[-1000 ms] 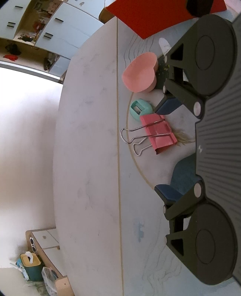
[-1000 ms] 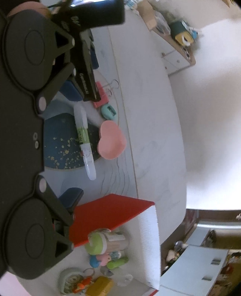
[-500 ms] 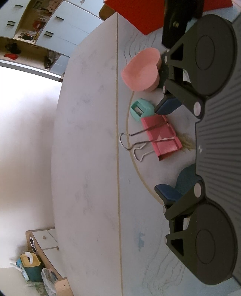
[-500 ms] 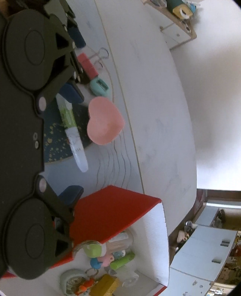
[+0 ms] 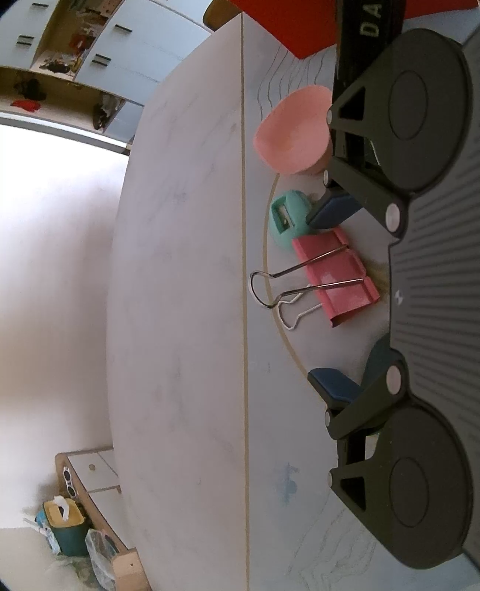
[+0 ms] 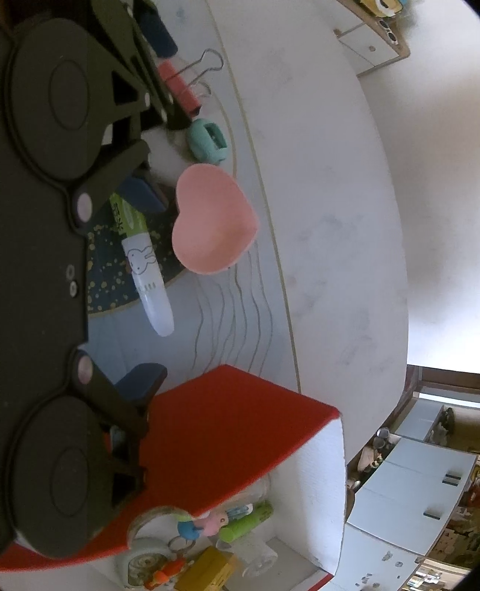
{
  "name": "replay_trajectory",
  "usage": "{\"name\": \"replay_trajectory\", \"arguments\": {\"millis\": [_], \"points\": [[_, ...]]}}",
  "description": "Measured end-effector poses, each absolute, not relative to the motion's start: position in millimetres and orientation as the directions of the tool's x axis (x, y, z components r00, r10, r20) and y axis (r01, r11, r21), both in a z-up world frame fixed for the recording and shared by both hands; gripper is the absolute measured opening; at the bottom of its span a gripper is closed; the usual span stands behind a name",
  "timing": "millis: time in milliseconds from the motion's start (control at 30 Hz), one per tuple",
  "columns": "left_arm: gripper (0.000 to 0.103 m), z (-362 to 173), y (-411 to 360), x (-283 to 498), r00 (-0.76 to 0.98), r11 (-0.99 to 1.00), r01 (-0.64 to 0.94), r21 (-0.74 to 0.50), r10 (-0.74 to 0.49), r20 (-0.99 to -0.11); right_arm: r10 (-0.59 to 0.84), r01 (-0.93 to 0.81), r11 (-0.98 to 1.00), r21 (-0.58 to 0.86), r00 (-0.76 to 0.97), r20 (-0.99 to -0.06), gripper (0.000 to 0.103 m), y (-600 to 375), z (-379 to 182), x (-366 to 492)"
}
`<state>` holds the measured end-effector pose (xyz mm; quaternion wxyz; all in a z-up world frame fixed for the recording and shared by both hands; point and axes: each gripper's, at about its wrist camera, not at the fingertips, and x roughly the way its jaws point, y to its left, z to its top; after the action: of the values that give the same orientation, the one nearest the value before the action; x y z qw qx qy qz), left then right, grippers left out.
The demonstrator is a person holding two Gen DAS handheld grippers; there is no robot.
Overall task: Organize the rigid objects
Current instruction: 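Grasp the white glue stick with the right tool while the left tool grasps the pink binder clip, then carry the glue stick and the pink binder clip over the shoebox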
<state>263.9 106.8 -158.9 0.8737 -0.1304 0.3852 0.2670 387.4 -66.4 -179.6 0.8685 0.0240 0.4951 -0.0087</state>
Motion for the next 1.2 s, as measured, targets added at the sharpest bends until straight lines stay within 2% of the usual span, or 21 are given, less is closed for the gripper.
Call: {"name": "replay_trajectory", "arguments": {"millis": [100, 267, 400, 500, 567, 700, 767, 833, 933, 1200], "points": [[0.083, -158, 110, 260, 0.553, 0.814, -0.58, -0.023, 0.373, -0.744, 0.005, 0.031, 0.999, 0.024, 0.509, -0.861, 0.087, -64, -183, 387], [0.083, -156, 118, 252, 0.538, 0.798, -0.602, -0.024, 0.384, -0.75, -0.012, -0.005, 1.0, -0.017, 0.469, -0.883, 0.078, -58, -194, 383], [0.083, -156, 125, 248, 0.531, 0.787, -0.617, -0.026, 0.391, -0.752, 0.015, -0.006, 1.0, 0.014, 0.473, -0.881, 0.077, -62, -194, 369], [0.082, -155, 129, 246, 0.534, 0.788, -0.615, -0.028, 0.391, -0.75, 0.034, -0.023, 0.999, 0.026, 0.478, -0.878, 0.072, -63, -192, 360], [0.078, -154, 131, 246, 0.537, 0.789, -0.614, -0.03, 0.389, -0.748, 0.042, -0.037, 0.999, 0.028, 0.486, -0.873, 0.067, -63, -191, 354], [0.067, -153, 134, 247, 0.546, 0.792, -0.609, -0.04, 0.382, -0.745, 0.062, -0.071, 0.997, 0.03, 0.498, -0.865, 0.043, -63, -189, 348], [0.058, -152, 136, 249, 0.548, 0.795, -0.606, -0.04, 0.38, -0.745, 0.068, -0.08, 0.996, 0.032, 0.501, -0.863, 0.036, -64, -189, 344], [0.054, -151, 137, 249, 0.55, 0.796, -0.604, -0.043, 0.378, -0.745, 0.075, -0.093, 0.995, 0.033, 0.504, -0.86, 0.026, -65, -188, 341], [0.054, -152, 137, 248, 0.556, 0.801, -0.597, -0.042, 0.375, -0.742, 0.085, -0.114, 0.993, 0.031, 0.507, -0.858, 0.017, -68, -188, 339], [0.053, -150, 137, 238, 0.559, 0.813, -0.581, -0.041, 0.361, -0.746, 0.137, -0.179, 0.983, 0.044, 0.553, -0.822, 0.016, -77, -175, 319]]}}
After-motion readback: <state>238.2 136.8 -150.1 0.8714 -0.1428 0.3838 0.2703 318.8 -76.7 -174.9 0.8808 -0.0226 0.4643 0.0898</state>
